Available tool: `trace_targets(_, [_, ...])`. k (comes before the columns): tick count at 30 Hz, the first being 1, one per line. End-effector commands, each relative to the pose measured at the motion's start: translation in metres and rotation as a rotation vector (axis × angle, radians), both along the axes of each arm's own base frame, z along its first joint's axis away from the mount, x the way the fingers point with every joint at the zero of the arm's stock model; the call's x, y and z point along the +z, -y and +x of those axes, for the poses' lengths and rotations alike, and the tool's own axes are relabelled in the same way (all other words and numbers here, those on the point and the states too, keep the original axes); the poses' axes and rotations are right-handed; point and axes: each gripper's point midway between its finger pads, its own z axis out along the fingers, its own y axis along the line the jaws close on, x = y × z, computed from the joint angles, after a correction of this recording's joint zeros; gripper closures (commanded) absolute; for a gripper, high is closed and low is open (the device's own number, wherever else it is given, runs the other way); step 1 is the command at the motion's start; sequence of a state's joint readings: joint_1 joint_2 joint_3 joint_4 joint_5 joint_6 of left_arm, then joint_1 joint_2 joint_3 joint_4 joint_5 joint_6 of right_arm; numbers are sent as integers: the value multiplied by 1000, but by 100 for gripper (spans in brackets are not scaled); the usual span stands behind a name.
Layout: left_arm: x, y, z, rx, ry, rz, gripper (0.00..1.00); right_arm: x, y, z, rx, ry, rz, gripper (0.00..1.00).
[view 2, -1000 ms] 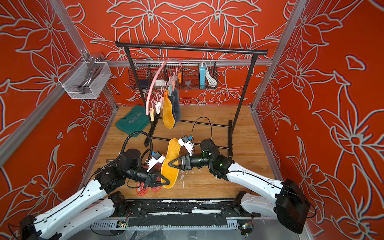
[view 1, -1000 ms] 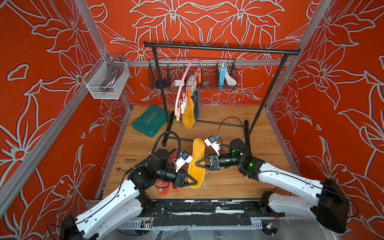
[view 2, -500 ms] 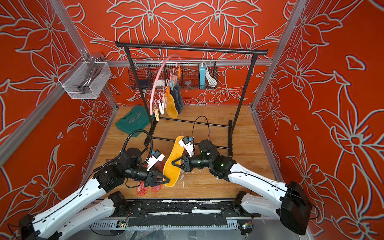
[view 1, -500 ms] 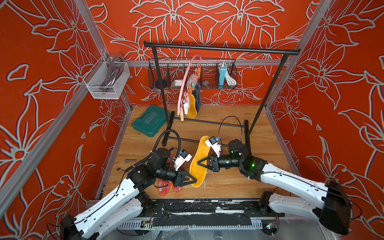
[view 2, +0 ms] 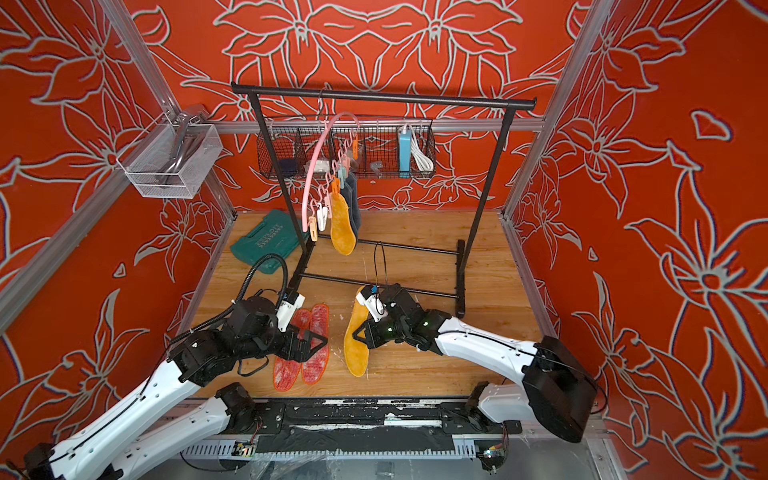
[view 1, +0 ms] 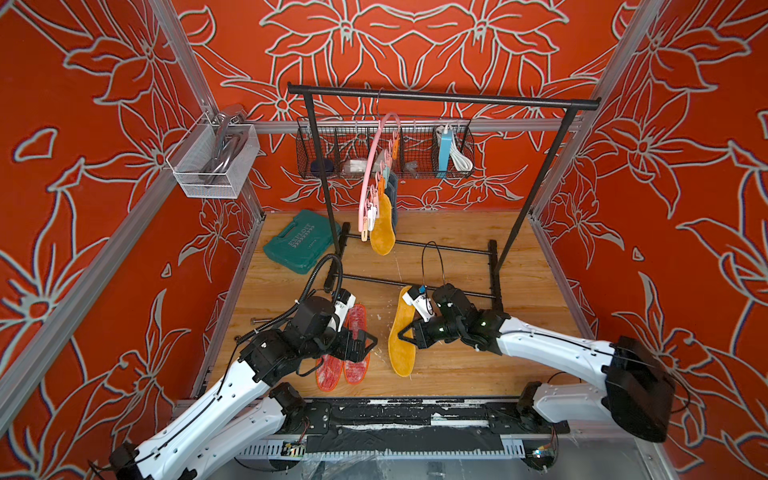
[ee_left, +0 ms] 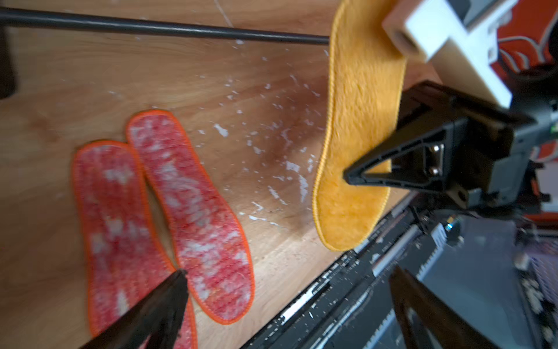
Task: Take the shoe insoles off the hanger
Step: Open the clamp at the hanger, then place the insole at the center of the board.
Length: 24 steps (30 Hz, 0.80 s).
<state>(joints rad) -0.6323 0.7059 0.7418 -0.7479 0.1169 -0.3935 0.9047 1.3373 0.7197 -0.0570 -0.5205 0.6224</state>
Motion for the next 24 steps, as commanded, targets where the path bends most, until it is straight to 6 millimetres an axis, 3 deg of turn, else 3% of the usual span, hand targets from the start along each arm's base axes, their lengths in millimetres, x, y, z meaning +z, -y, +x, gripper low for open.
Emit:
trace_targets(1, [-2,-31,11,145,27,100,2,-6,-9,3,28,-3,-19,88])
trace_targets(14, [-13,-39,19,200,-26,115,1,-76,-30,13,68,-150,-182,85])
trace_targets(20, [-10,-41,20,215,-10,98,2,-100,-29,20,21,-180,-251,67])
trace_targets(24, [-9,-40,20,209,-4,89,2,-108,-27,22,-7,-191,-276,62])
